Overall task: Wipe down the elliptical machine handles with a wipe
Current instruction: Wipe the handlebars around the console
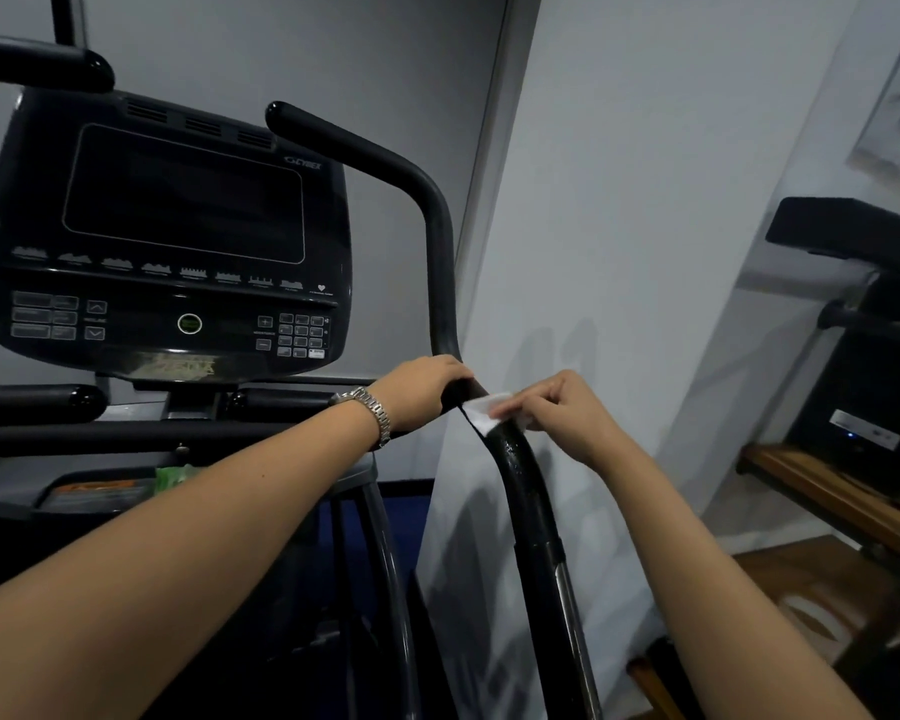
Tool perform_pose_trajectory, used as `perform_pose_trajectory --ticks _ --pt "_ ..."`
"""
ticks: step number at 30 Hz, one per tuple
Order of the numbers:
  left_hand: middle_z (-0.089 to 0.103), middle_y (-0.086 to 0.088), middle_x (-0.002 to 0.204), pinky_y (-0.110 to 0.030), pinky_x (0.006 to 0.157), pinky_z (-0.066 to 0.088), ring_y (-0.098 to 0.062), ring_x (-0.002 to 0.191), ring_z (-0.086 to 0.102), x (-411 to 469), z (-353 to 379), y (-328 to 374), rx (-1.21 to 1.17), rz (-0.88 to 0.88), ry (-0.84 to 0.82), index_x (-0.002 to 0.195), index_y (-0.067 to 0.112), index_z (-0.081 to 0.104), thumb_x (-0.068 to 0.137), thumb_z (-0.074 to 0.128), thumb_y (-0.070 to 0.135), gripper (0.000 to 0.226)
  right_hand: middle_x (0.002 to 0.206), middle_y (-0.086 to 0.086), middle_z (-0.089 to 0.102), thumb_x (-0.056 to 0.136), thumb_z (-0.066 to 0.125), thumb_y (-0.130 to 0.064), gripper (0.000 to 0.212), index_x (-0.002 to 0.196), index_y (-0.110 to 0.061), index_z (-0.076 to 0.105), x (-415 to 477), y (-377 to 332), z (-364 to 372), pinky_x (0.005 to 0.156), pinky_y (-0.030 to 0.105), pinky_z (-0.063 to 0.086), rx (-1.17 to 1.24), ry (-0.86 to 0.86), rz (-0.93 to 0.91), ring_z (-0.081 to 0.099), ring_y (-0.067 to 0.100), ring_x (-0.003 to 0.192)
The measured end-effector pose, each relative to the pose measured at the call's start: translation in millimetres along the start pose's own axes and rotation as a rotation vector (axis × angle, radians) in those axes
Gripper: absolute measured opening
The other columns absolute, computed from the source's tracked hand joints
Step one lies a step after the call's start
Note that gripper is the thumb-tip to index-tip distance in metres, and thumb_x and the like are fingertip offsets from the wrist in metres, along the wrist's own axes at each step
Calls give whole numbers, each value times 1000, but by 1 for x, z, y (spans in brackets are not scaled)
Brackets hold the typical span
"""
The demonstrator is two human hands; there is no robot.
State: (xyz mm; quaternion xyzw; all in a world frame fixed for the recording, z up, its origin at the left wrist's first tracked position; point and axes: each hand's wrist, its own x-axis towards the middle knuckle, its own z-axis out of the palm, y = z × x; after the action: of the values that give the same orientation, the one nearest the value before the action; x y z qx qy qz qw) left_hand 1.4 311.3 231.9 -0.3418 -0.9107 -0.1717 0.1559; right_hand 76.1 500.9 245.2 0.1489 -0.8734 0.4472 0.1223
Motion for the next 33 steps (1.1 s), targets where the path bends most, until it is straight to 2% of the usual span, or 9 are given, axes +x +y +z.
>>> perform_pose_trajectory --ticks 3,6,8,14,20,23,27,30,33 --pt "50 -4 136 -39 101 41 -24 119 50 -2 2 2 11 -3 -12 132 16 51 86 44 -4 51 40 -5 43 81 59 -25 36 46 -17 64 -3 -3 9 56 29 30 -87 1 -21 31 16 49" --pt "50 -4 136 -40 101 42 -24 120 50 -1 4 1 18 -16 -10 133 16 49 84 43 -6 54 53 3 66 91 55 -26 37 61 -18 75 -17 -11 -1 63 23 43 -55 -19 -43 54 22 52" --pt "50 -5 136 -41 100 42 -25 120 50 -1 5 1 17 -23 -8 133 15 50 84 43 -6 53 71 14 73 93 49 -20 38 72 -5 77 -15 -7 -11 74 27 51 -18 12 -3 64 23 68" --pt "53 -7 131 -44 98 42 -28 117 52 -3 5 5 16 -19 2 128 13 54 86 46 -2 45 59 27 54 75 51 -50 66 66 16 55 -2 10 1 74 63 50 -124 44 76 50 28 58" --pt "54 -7 130 -42 98 42 -27 116 52 -2 3 7 23 -35 16 129 13 54 85 43 -5 48 86 28 70 93 45 -11 36 80 10 72 -15 5 -9 66 26 56 75 60 113 61 20 68" --pt "55 -7 127 -43 96 43 -28 114 53 0 2 8 41 -27 4 127 15 56 85 44 -3 47 62 28 58 86 49 -29 46 69 12 64 -9 -1 4 59 39 51 -11 87 82 45 22 57" --pt "55 -7 128 -41 97 44 -25 113 53 0 3 10 58 -42 2 130 14 53 86 44 -3 47 50 19 42 80 48 -36 55 66 16 57 -19 -2 4 54 33 29 -105 80 45 30 22 53" --pt "52 -5 131 -39 99 44 -24 115 52 1 5 9 54 -55 10 133 15 50 87 45 -4 50 62 6 71 82 43 -23 41 61 -7 73 -29 2 -8 61 46 46 -84 30 22 49 41 59" --pt "52 -6 132 -39 99 43 -25 117 51 1 4 9 46 -66 11 132 14 50 86 43 -4 50 67 2 73 83 42 -22 40 67 -10 77 -22 -4 -4 68 44 52 -62 28 -1 58 36 64"
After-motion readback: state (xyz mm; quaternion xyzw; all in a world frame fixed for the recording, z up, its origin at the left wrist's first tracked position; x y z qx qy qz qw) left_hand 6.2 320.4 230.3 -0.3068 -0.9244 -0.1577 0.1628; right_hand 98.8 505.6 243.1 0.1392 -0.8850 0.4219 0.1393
